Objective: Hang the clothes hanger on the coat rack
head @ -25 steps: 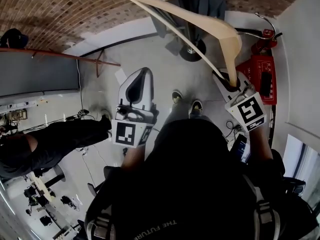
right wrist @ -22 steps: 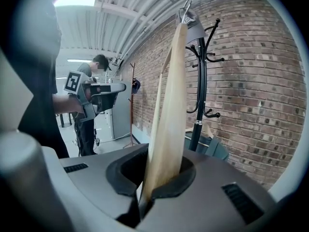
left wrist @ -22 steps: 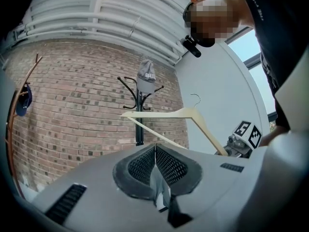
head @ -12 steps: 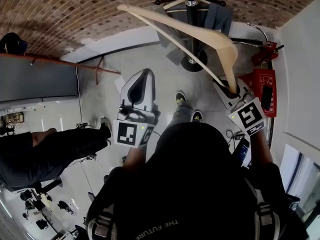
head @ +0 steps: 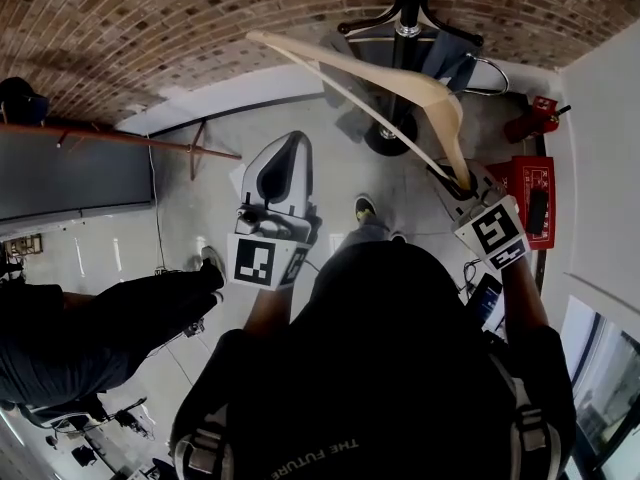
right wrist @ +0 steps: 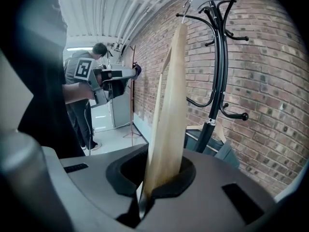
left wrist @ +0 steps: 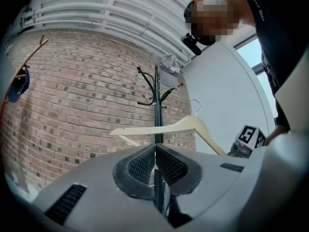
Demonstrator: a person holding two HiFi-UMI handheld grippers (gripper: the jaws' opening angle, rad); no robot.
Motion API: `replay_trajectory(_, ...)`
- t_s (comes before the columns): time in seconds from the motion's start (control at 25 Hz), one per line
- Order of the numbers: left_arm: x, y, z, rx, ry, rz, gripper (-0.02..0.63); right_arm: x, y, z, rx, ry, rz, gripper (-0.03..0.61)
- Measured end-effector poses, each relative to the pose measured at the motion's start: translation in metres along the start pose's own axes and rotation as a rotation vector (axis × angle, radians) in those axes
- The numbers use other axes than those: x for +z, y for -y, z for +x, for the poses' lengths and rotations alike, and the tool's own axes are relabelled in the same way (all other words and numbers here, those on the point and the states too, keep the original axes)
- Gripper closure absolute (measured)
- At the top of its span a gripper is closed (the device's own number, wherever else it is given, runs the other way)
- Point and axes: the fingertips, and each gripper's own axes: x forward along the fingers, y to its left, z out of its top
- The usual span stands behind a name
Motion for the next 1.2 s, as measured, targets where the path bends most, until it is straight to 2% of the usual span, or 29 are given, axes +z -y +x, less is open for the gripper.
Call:
replay_trajectory(0.52,-0.026,-0.061,0.002,0.005,0.000,-0.036,0.591,-0.033,0.009,0.058,0.008,-0.149,-0.001,0.557)
replay_trajectory(0.72,-0.028,-0.062,0.012,-0.001,0.018,-0.053,0.591,-0.050,0.021,0.070,0.006,-0.202,0.016,0.557)
replay_trajectory(0.92,-0.037,-0.063,0.018,0.010,-0.029,-0.046,0.591,-0.070,0.032,0.084,0.028,-0.245,0.068,0.557)
replay_trajectory(1.04,-0.033,-0.067,0.023,0.025,-0.029,-0.030,0.591,-0.078,0.045,0.094,0.037,-0.276,0.066,0.557)
replay_trajectory(1.2,-0.032,-0.069,0.030,0.043,-0.044,-0.052,0.591,-0.091,0.064,0.108,0.044,-0.314,0.068,0.557)
